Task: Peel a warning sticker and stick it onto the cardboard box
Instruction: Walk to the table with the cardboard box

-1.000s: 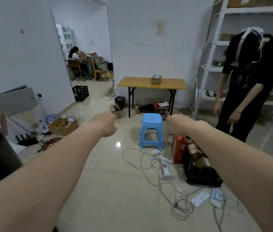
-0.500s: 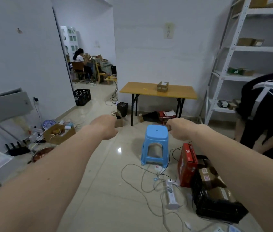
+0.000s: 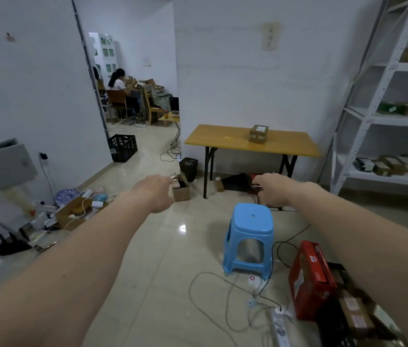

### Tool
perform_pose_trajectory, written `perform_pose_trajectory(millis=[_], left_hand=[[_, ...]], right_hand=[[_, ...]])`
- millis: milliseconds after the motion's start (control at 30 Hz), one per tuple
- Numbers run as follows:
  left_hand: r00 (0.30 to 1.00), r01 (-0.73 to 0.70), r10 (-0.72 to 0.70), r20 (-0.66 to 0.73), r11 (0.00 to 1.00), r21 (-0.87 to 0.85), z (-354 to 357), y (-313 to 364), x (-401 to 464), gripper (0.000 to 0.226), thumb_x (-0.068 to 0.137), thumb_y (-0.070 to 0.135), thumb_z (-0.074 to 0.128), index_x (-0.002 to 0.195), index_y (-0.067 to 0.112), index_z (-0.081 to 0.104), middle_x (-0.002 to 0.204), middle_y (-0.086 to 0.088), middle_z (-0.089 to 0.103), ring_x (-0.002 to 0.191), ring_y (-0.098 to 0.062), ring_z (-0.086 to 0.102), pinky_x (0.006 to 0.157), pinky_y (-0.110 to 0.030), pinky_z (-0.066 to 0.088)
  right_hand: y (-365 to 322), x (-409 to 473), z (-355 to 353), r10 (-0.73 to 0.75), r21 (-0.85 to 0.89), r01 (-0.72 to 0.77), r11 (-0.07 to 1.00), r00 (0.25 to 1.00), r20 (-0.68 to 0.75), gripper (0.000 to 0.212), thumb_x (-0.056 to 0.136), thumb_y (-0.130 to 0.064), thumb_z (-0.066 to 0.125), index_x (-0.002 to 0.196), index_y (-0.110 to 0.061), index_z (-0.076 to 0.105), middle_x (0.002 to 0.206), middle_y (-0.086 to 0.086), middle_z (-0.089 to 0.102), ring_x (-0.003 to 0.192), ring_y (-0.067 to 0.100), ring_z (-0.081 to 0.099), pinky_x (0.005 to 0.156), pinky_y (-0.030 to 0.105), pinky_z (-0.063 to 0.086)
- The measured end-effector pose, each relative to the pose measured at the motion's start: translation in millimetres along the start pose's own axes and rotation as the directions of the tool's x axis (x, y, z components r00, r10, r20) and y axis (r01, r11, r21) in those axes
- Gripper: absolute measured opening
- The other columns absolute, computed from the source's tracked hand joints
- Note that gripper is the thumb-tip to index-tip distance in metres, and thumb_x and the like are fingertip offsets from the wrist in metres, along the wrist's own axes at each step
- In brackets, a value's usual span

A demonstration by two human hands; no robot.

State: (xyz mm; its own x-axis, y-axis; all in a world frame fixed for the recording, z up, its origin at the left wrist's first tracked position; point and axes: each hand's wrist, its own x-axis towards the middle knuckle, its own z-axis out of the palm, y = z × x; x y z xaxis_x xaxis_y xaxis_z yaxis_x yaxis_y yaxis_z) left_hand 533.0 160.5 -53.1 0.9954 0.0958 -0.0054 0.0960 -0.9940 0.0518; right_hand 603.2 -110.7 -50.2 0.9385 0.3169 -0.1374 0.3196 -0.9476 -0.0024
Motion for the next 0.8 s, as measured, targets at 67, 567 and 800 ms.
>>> perform_pose_trajectory(millis=[67,567,800], left_hand=[[1.0,0.005,-0.005,0.009,1.0,-0.001,-5,-20,40,0.048,0.089,0.028,0.054,0.134,0.014,0.043,0.136,-0.009,0.048,0.125,-0.028,0.045,0.099,-0.038,0.042],[0.997,-0.074,0.074,0.012,0.997,0.0,-7,-86,320,0.042,0.089,0.028,0.054,0.128,0.013,0.05,0.13,-0.008,0.053,0.12,-0.026,0.049,0.094,-0.037,0.044],[0.992,-0.111,0.11,0.055,0.994,0.02,-13,-77,475,0.049,0.086,0.03,0.058,0.131,0.014,0.047,0.132,-0.009,0.052,0.12,-0.027,0.049,0.096,-0.04,0.046]], right_hand=[[-8,38,-12,0.024,0.021,-0.024,0.999,1.0,0.007,0.048,0.089,-0.008,0.042,0.135,-0.02,0.043,0.134,0.006,0.053,0.119,0.029,0.051,0.101,0.047,0.042],[-28,313,-43,0.046,0.108,-0.048,0.993,0.999,0.023,0.038,0.093,-0.007,0.042,0.131,-0.01,0.047,0.136,0.012,0.05,0.122,0.032,0.049,0.101,0.043,0.044],[-1,451,-58,0.08,0.177,-0.094,0.98,0.993,0.081,0.044,0.092,-0.006,0.043,0.136,-0.013,0.043,0.14,0.011,0.047,0.126,0.033,0.046,0.103,0.044,0.043]])
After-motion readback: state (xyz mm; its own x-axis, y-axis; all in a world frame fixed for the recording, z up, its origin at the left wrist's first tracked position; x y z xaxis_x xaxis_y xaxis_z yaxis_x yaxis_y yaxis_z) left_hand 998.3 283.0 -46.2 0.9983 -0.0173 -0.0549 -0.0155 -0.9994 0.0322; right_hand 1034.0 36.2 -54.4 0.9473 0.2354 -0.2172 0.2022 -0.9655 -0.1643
